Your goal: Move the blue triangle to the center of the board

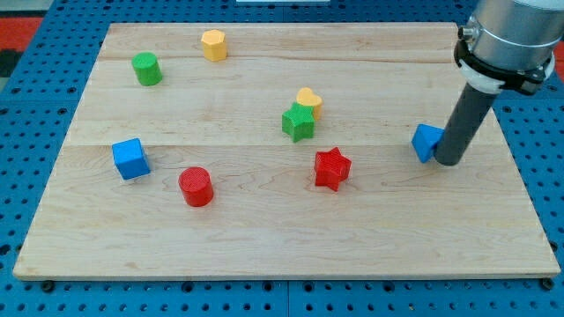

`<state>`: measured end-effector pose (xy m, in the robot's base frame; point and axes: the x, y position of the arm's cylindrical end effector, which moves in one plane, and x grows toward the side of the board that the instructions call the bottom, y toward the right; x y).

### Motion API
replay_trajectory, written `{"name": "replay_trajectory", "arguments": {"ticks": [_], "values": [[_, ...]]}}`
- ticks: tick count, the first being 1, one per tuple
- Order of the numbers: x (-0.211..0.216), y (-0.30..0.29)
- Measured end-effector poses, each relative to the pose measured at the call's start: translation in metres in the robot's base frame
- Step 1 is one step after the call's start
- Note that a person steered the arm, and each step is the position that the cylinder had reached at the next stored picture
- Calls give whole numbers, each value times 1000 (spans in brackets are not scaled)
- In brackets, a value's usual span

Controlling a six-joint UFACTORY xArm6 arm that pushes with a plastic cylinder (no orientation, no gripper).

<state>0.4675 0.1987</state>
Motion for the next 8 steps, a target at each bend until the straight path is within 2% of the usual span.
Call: {"name": "replay_trajectory", "arguments": {"ticks": [2,5,8], "values": [[-22,-22],[-82,16],[-66,-29]]}}
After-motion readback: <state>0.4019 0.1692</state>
